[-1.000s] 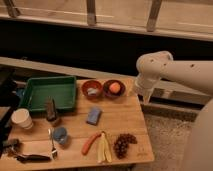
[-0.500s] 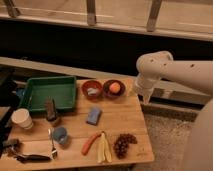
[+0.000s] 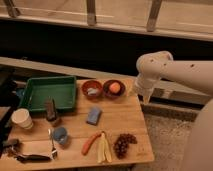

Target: Place pepper in table surface

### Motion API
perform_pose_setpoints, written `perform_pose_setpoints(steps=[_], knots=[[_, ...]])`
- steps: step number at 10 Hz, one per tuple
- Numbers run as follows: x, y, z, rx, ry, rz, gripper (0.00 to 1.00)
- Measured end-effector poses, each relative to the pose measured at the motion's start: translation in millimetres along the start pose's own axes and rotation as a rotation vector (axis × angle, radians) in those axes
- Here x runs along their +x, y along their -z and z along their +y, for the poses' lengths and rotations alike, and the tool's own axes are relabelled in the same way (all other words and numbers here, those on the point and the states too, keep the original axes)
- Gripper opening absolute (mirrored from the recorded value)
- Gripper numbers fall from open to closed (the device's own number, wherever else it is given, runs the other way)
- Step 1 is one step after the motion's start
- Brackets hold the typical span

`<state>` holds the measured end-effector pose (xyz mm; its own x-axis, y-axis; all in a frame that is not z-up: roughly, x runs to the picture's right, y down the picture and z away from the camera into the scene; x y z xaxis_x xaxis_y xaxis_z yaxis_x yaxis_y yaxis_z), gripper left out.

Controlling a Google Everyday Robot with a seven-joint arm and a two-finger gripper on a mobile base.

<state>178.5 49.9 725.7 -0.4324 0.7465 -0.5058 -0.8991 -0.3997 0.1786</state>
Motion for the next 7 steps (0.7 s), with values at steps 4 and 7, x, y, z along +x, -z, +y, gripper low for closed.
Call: perform_pose_setpoints(steps=[4, 7], knots=[[-6, 1, 5, 0.04, -0.015, 0.007, 0.63], [13, -12, 34, 0.064, 0.023, 0.046, 0.63]])
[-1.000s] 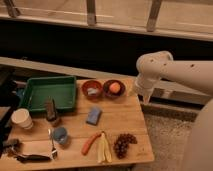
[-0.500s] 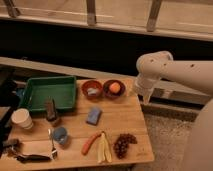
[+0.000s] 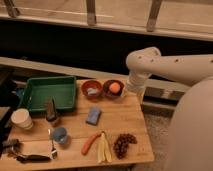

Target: Place pepper in table surface

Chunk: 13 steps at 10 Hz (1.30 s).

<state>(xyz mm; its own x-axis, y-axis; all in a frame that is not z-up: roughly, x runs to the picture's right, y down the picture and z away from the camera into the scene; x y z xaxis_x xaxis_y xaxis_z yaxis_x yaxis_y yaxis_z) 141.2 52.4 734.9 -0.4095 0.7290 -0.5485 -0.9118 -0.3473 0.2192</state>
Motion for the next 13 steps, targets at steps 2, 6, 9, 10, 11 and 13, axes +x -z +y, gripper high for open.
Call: perform_pose_setpoints(steps=[2, 6, 9, 10, 11, 13], knots=[[30, -14, 29, -0.005, 0.037, 0.037, 0.63], [102, -27, 64, -0.063, 0.104, 0.122, 0.63], [125, -27, 71, -0.082, 0.13, 0.142, 0.63], [124, -27, 70, -0.082, 0.127, 0.142, 0.63], [125, -27, 70, -0.082, 0.127, 0.142, 0.63], [126, -28, 74, -0.083, 0.136, 0.143, 0.63]])
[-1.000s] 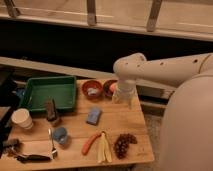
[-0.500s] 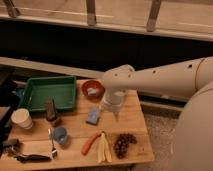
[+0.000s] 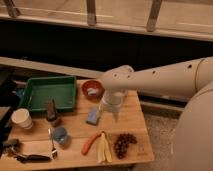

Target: Place pepper in table surface

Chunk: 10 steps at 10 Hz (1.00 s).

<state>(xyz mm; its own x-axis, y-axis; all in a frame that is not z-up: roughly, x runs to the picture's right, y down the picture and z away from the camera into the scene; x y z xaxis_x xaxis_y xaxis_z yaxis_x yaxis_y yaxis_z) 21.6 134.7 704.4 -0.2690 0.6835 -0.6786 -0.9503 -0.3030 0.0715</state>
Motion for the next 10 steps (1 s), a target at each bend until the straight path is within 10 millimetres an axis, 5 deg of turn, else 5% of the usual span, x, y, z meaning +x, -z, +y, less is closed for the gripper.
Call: perform_pose_setpoints(steps=[3, 10], knots=[[25, -19, 35, 0.01, 0.055, 0.036, 0.63], [77, -65, 71, -0.042, 0.161, 0.174, 0.63]])
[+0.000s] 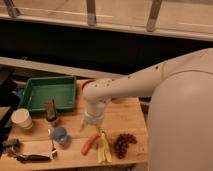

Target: Place pepper in table surface

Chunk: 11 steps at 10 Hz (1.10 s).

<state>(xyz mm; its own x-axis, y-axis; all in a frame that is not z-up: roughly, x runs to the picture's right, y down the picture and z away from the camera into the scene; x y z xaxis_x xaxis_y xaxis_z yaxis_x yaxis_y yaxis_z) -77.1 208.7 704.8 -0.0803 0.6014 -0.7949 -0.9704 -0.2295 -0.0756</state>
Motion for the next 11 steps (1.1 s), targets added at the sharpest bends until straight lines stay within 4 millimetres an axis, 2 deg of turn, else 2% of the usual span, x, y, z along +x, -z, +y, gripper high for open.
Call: perform_pose_setpoints(steps=[2, 6, 8, 11], knots=[[16, -15, 21, -0.014, 0.055, 0.035, 0.63], [15, -14, 20, -0.01, 0.056, 0.031, 0.63], [9, -17, 18, 0.06, 0.045, 0.026, 0.63], [0, -27, 5, 0.127, 0.01, 0.034, 0.63]])
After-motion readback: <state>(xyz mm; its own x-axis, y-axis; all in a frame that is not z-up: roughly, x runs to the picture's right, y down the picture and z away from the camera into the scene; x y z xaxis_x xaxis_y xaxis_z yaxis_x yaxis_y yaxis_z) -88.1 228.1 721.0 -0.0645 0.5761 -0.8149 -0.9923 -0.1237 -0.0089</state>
